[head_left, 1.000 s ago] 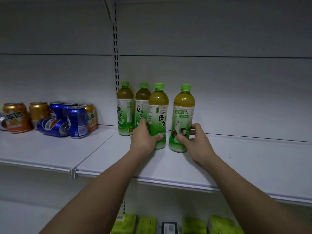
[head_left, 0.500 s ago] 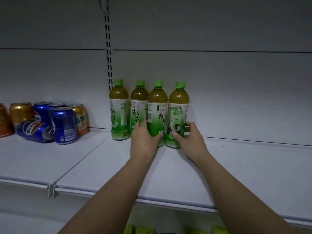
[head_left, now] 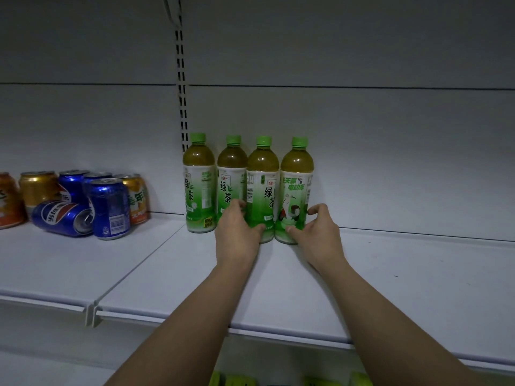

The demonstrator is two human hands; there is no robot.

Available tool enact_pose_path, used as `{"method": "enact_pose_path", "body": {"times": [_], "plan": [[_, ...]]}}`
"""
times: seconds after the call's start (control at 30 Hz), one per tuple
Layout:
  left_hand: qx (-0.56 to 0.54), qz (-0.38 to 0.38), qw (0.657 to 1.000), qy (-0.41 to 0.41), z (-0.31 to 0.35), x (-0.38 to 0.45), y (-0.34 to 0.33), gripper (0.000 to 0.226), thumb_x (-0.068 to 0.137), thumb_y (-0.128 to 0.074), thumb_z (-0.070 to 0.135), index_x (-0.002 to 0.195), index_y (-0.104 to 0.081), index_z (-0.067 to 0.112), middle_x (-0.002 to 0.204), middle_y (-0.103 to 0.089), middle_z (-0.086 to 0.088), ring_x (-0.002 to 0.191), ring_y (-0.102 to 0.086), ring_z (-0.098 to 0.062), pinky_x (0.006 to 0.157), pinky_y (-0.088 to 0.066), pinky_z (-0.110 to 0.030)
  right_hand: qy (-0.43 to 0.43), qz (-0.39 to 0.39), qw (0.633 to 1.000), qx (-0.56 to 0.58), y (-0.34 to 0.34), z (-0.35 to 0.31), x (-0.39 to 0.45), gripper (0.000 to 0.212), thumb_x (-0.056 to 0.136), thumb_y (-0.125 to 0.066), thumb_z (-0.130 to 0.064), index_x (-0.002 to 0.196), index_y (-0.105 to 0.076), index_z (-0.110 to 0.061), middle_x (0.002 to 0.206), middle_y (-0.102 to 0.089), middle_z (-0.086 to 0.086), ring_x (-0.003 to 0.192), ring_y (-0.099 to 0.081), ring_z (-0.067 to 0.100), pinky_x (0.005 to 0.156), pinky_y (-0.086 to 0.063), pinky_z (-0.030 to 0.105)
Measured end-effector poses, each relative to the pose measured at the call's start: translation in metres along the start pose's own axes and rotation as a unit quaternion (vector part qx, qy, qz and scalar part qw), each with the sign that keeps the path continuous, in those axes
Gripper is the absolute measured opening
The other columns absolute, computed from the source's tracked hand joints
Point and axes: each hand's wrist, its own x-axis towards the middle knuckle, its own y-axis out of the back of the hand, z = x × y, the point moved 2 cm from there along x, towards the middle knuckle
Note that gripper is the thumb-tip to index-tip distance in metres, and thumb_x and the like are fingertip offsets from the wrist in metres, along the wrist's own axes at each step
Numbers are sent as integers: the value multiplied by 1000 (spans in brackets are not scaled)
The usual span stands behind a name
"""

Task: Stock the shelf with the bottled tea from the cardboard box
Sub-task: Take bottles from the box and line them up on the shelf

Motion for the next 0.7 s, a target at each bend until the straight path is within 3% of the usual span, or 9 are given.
{"method": "enact_pose_path", "body": {"times": [0.13,0.27,0.47,0.7], "plan": [[3,-6,1000,-11,-1,3,-2,47,77,-77,12,118,-55,14,117,-65,-3,105,-62,-19,94,-53,-34,-3,9,1000,-5,-1,0,3,43,80,-75,-22,104,-39,-23,98,-67,10,80,-62,21,57,-41,26],[16,-21,1000,-17,-3,3,-5,43,77,-77,13,115,-56,15,116,-65,-4,105,-62,-20,95,-52,-36,-3,20,1000,-17,-1,0,4,38,80,-74,-21,100,-42,-20,96,-67,6,84,-62,22,66,-45,30],[43,-32,998,-18,-3,2,-4,35,78,-76,19,107,-57,17,112,-65,-2,99,-62,-21,88,-53,-36,7,20,999,-28,0,2,5,24,79,-74,-18,86,-53,-7,81,-65,5,78,-61,24,60,-45,29],[62,-37,997,-20,-2,1,-4,33,80,-74,21,107,-56,17,111,-63,-2,97,-60,-21,84,-53,-35,8,-6,1000,-22,-2,6,8,4,85,-61,-11,88,-60,-9,70,-57,-3,73,-55,19,55,-38,20]]}}
